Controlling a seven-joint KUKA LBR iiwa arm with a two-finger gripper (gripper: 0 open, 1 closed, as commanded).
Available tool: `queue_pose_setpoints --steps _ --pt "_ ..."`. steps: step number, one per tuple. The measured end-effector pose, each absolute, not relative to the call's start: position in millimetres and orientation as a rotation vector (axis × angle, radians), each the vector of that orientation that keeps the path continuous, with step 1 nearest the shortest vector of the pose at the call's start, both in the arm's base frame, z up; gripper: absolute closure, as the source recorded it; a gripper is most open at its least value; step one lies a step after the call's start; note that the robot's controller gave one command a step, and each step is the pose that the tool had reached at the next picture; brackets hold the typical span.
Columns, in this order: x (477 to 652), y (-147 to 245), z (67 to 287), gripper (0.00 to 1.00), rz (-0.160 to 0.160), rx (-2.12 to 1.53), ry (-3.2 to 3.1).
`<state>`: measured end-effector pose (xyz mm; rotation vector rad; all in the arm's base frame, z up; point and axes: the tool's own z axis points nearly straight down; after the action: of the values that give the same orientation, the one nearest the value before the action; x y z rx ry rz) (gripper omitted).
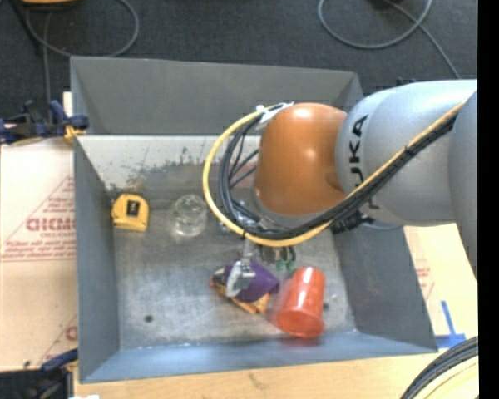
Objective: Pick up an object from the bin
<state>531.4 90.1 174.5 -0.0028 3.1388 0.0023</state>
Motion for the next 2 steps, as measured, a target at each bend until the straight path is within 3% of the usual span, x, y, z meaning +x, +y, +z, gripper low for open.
queue_pose_setpoints --steps 1,2 --pt "525.8 55.9 113.1 0.00 0.003 0.120 3.132" --pt "524.0 40.5 93.3 0.00 -0.001 0.145 3.142"
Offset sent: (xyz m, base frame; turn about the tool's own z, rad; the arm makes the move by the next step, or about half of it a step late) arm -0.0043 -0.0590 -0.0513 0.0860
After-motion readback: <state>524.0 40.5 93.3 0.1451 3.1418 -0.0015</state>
